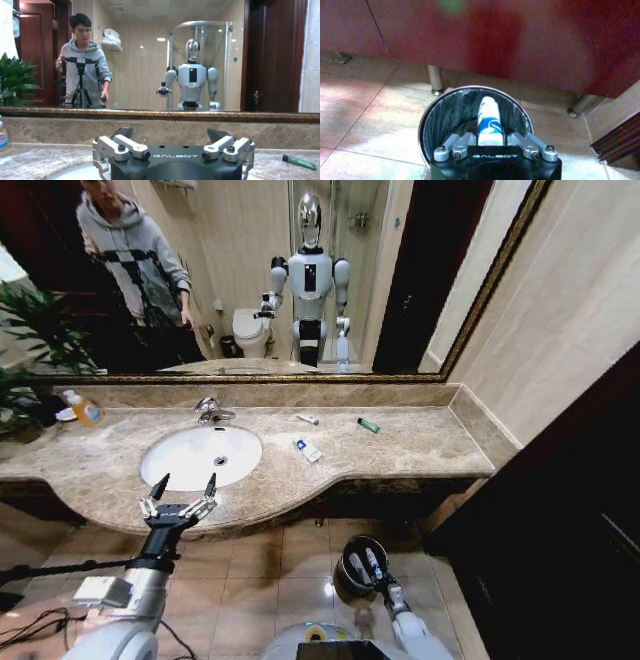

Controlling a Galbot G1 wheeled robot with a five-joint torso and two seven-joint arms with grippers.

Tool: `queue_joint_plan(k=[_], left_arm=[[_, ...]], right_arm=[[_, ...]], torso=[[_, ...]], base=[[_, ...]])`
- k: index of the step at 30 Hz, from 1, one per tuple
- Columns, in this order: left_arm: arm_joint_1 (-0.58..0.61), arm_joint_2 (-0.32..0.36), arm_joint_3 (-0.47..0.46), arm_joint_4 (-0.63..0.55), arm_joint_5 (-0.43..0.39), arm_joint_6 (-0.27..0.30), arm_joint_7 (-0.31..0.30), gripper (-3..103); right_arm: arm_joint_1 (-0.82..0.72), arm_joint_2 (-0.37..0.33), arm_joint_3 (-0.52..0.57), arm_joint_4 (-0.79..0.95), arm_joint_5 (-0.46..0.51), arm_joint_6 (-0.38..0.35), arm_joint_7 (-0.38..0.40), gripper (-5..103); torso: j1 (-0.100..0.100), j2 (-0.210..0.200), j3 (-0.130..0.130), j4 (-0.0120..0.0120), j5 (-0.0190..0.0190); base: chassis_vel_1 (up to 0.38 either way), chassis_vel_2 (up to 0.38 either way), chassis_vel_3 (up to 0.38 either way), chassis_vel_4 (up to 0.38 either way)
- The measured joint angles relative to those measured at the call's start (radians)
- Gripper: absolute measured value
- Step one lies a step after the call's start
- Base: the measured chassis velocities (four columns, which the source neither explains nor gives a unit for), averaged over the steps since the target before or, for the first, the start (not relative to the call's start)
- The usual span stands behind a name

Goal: Pick up the trash from the sink and place it in the trash bin.

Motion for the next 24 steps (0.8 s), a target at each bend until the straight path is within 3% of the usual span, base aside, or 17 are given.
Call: queue_joint_plan(k=[1, 9, 12, 14, 17, 20, 24], left_arm=[[0.000, 0.000, 0.000, 0.000, 0.000, 0.000, 0.000, 100], [0.000, 0.000, 0.000, 0.000, 0.000, 0.000, 0.000, 100], [0.000, 0.000, 0.000, 0.000, 0.000, 0.000, 0.000, 100], [0.000, 0.000, 0.000, 0.000, 0.000, 0.000, 0.000, 100], [0.000, 0.000, 0.000, 0.000, 0.000, 0.000, 0.000, 100], [0.000, 0.000, 0.000, 0.000, 0.000, 0.000, 0.000, 100], [0.000, 0.000, 0.000, 0.000, 0.000, 0.000, 0.000, 100]], right_arm=[[-0.001, 0.000, 0.000, 0.001, -0.001, 0.000, 0.000, 24], [-0.021, -0.002, -0.001, 0.033, -0.006, -0.003, -0.001, 33], [-0.035, -0.004, -0.001, 0.051, -0.007, -0.004, -0.001, 49], [-0.038, -0.004, -0.001, 0.056, -0.006, -0.004, 0.000, 49], [-0.050, -0.008, -0.001, 0.072, -0.006, -0.004, 0.000, 66], [-0.057, -0.009, 0.000, 0.080, -0.005, -0.004, 0.001, 74], [-0.070, -0.014, 0.000, 0.094, -0.003, -0.004, 0.001, 76]], torso=[[0.000, 0.000, 0.000, 0.0000, 0.0000], [0.000, 0.000, 0.000, 0.0000, 0.0000], [0.000, 0.000, 0.000, -0.0001, 0.0000], [0.000, 0.000, 0.000, 0.0000, 0.0000], [0.000, 0.000, 0.000, 0.0000, 0.0000], [0.000, 0.000, 0.000, 0.0000, 0.0001], [0.000, 0.000, 0.000, 0.0000, 0.0001]], base=[[0.000, 0.000, 0.000, 0.000], [0.000, 0.000, 0.000, 0.000], [0.000, 0.000, 0.000, 0.000], [0.000, 0.000, 0.000, 0.000], [0.000, 0.000, 0.000, 0.000], [0.000, 0.000, 0.000, 0.000], [0.000, 0.000, 0.000, 0.000]])
